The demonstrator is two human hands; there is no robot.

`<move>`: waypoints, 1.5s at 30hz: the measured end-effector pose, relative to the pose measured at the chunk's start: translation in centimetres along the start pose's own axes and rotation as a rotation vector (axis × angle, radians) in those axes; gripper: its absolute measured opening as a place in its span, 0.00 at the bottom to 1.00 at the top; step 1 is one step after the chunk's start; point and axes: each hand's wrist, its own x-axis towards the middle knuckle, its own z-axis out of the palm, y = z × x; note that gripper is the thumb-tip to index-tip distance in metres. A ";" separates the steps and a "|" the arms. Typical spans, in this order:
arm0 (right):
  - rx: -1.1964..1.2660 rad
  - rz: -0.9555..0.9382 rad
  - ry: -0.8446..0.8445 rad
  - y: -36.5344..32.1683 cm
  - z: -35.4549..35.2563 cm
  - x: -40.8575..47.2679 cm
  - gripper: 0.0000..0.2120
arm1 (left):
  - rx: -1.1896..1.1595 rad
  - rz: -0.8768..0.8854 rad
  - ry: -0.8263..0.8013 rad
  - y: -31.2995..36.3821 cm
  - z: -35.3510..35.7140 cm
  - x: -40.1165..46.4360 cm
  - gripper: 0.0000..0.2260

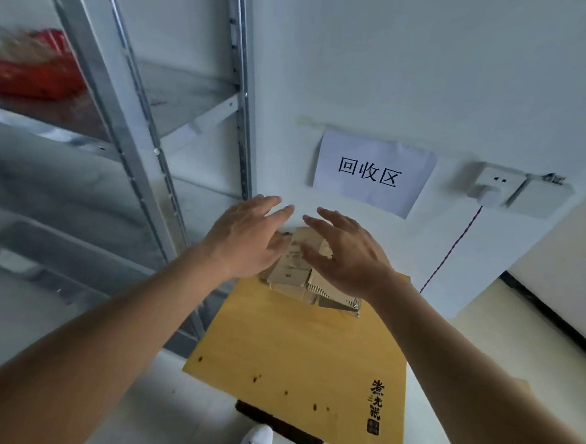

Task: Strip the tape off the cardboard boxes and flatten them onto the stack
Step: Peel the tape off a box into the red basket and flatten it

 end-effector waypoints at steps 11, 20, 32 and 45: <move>-0.139 -0.292 0.073 -16.4 -5.6 -2.0 0.31 | 0.131 -0.233 0.199 -4.2 -12.1 -16.0 0.28; -0.141 -0.488 0.106 -34.2 -1.7 6.0 0.28 | 0.259 -0.424 0.241 -19.9 -16.4 -25.8 0.28; 0.053 -0.631 0.123 -56.6 5.4 21.7 0.27 | 0.313 -0.556 0.239 -44.3 -23.0 -33.0 0.30; 0.258 -0.704 0.109 -71.1 10.5 45.8 0.23 | 0.330 -0.663 0.351 -69.5 -26.6 -27.7 0.28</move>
